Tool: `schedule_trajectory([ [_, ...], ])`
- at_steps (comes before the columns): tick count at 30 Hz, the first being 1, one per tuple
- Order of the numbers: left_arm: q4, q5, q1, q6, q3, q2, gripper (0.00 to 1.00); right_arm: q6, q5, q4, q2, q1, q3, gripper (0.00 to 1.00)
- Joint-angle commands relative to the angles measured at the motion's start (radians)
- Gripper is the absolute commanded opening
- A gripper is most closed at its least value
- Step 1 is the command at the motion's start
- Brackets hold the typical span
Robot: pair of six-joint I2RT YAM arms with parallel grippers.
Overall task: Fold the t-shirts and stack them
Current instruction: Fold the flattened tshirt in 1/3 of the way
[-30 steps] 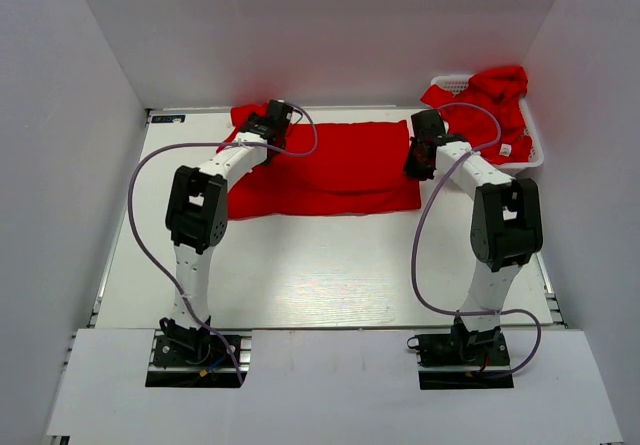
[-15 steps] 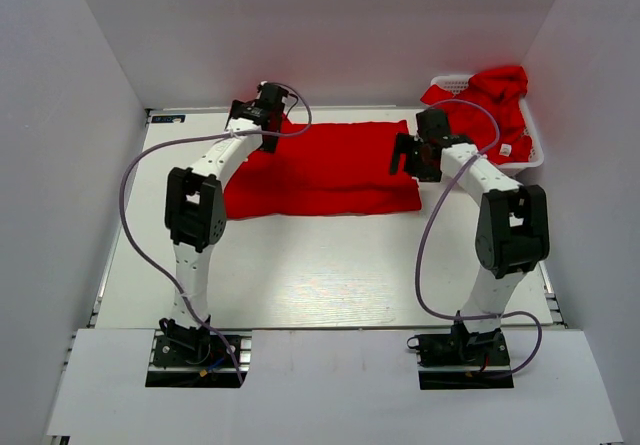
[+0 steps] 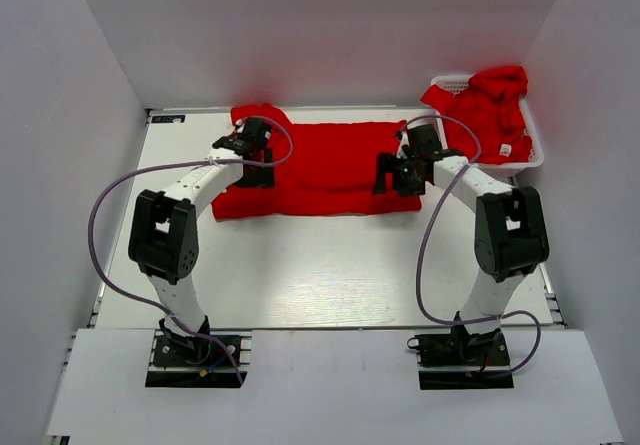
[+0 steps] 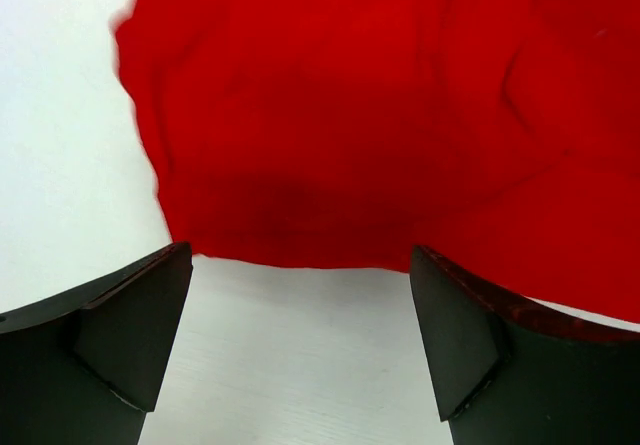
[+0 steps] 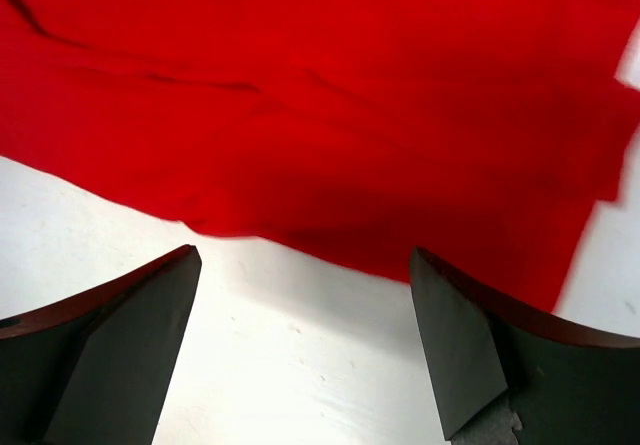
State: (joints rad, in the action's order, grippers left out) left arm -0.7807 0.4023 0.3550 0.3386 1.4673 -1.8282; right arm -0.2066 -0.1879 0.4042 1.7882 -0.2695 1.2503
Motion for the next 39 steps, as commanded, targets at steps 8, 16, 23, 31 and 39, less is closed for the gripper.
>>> schedule_trajectory([
  [8,0.158,-0.117,-0.065,0.191,-0.177,0.047,1.0,0.018,-0.096,-0.085,0.142,-0.051,0.129,0.9],
  [16,0.259,-0.2,-0.122,0.2,-0.229,0.037,1.0,-0.008,-0.036,-0.113,0.181,-0.053,0.147,0.9],
  [23,0.27,-0.209,-0.155,0.209,-0.28,0.056,1.0,-0.048,0.07,-0.214,0.246,-0.045,0.213,0.9],
  [31,0.27,-0.218,-0.174,0.209,-0.298,0.113,1.0,-0.073,0.257,-0.124,0.339,-0.04,0.434,0.9],
  [39,0.261,-0.189,-0.174,0.191,-0.266,0.171,1.0,-0.106,0.36,-0.035,0.237,-0.02,0.341,0.9],
])
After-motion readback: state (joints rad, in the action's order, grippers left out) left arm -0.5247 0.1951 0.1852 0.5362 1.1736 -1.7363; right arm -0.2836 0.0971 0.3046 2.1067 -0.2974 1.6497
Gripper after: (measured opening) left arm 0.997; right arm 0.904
